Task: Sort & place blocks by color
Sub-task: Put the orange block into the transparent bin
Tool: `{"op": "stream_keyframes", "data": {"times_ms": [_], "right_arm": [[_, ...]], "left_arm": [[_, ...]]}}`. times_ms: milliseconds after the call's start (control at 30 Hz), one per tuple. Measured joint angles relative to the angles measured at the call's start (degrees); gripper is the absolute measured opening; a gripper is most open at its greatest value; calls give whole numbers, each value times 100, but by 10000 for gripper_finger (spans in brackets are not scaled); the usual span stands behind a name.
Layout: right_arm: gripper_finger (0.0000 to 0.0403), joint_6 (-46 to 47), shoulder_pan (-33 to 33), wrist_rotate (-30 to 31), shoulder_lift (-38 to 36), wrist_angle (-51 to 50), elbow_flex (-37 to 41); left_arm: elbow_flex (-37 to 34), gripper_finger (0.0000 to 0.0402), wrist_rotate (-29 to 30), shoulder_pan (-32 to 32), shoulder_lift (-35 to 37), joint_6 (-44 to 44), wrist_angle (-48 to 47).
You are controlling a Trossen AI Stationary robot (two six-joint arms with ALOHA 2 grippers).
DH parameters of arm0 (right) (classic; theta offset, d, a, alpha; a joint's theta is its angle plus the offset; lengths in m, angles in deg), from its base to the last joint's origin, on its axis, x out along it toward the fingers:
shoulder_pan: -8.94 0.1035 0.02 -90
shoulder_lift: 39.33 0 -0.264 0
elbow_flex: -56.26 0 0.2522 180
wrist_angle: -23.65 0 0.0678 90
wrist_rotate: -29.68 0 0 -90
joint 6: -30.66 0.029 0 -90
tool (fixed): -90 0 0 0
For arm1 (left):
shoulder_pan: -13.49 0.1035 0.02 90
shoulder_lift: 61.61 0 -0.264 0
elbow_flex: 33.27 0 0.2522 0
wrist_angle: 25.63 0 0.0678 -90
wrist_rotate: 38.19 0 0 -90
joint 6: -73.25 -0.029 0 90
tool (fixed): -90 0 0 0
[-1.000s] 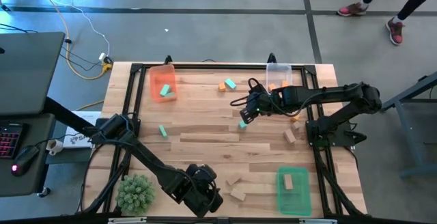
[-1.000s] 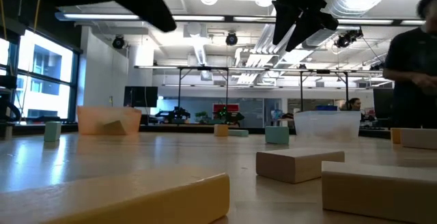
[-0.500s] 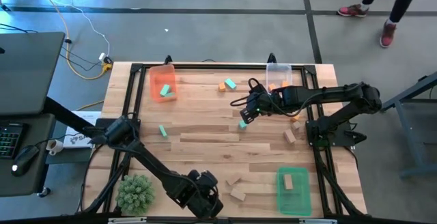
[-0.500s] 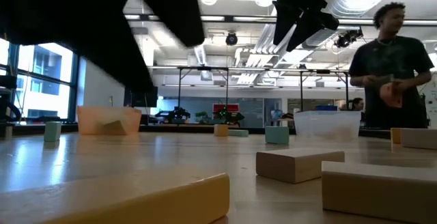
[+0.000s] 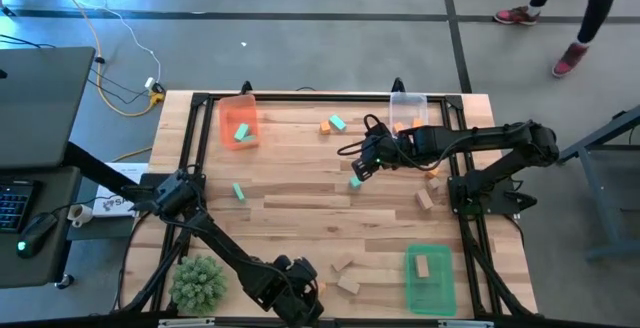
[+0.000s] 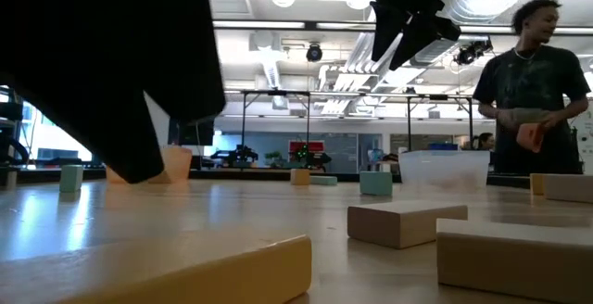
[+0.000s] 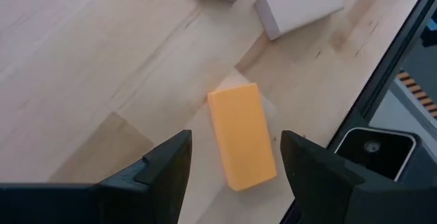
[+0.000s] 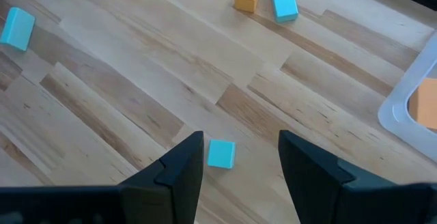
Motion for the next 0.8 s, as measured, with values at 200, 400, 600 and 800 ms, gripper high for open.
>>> {"op": "stream_keyframes", "data": {"times_ms": [200, 400, 600, 800], "right_arm": [[177, 37, 0, 0, 0, -1, 0], [177, 48, 0, -3, 1, -2, 0], [177, 48, 2, -3, 2, 0, 0], [177, 32, 0, 1, 4, 0, 0]], "left_arm": [[0, 211, -39, 0, -44, 0, 104], [2, 211, -42, 5, -44, -3, 312], [3, 211, -163, 4, -211, 0, 398], [10, 211, -204, 7, -303, -52, 246]]}}
